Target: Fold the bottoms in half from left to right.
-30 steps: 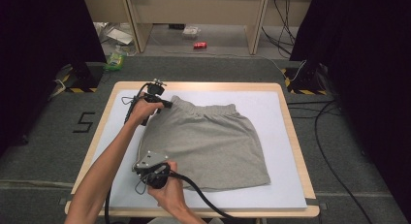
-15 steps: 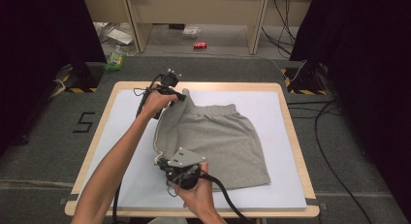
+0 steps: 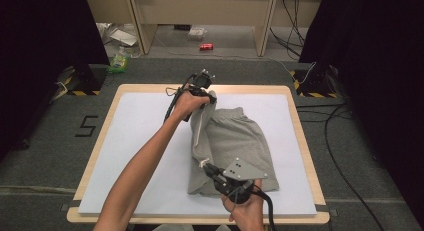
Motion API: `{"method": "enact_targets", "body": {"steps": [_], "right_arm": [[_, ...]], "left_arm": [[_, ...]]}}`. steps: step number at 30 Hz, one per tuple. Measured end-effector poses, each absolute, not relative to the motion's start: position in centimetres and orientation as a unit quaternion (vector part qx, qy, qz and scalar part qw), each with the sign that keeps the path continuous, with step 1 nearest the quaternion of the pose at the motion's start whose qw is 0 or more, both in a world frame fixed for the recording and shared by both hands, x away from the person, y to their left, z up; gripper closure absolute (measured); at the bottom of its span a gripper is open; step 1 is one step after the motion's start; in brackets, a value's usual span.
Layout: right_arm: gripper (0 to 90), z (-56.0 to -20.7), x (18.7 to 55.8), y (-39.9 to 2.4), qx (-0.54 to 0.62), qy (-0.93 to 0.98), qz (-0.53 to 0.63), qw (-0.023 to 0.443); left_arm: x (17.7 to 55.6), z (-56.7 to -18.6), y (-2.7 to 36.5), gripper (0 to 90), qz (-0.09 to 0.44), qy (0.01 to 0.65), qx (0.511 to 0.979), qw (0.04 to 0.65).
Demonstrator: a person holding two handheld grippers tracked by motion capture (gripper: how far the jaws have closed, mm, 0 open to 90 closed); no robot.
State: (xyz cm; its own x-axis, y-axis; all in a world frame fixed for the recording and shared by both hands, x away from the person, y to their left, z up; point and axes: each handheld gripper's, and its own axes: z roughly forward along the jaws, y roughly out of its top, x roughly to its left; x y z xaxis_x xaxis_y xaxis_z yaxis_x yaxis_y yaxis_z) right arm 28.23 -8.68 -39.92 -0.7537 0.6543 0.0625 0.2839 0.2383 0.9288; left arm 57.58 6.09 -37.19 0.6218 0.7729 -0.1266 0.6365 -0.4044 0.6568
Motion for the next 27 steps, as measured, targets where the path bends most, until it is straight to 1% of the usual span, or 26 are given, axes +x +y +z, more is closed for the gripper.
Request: {"method": "enact_targets", "body": {"steps": [5, 12, 27], "right_arm": [[85.9, -40.2, 27.7, -11.2, 0.323, 0.759, 0.534, 0.182], [85.9, -40.9, 27.1, -14.2, 0.350, 0.747, 0.532, 0.191], [85.9, -42.2, 25.6, -18.7, 0.393, 0.724, 0.529, 0.202]], "left_arm": [[57.7, -37.1, 3.8, 86.4, 0.092, 0.419, 0.832, 0.351], [57.8, -38.0, 1.1, 86.5, 0.086, 0.416, 0.836, 0.347], [57.6, -38.2, -2.5, 86.4, 0.073, 0.406, 0.838, 0.357]]}}
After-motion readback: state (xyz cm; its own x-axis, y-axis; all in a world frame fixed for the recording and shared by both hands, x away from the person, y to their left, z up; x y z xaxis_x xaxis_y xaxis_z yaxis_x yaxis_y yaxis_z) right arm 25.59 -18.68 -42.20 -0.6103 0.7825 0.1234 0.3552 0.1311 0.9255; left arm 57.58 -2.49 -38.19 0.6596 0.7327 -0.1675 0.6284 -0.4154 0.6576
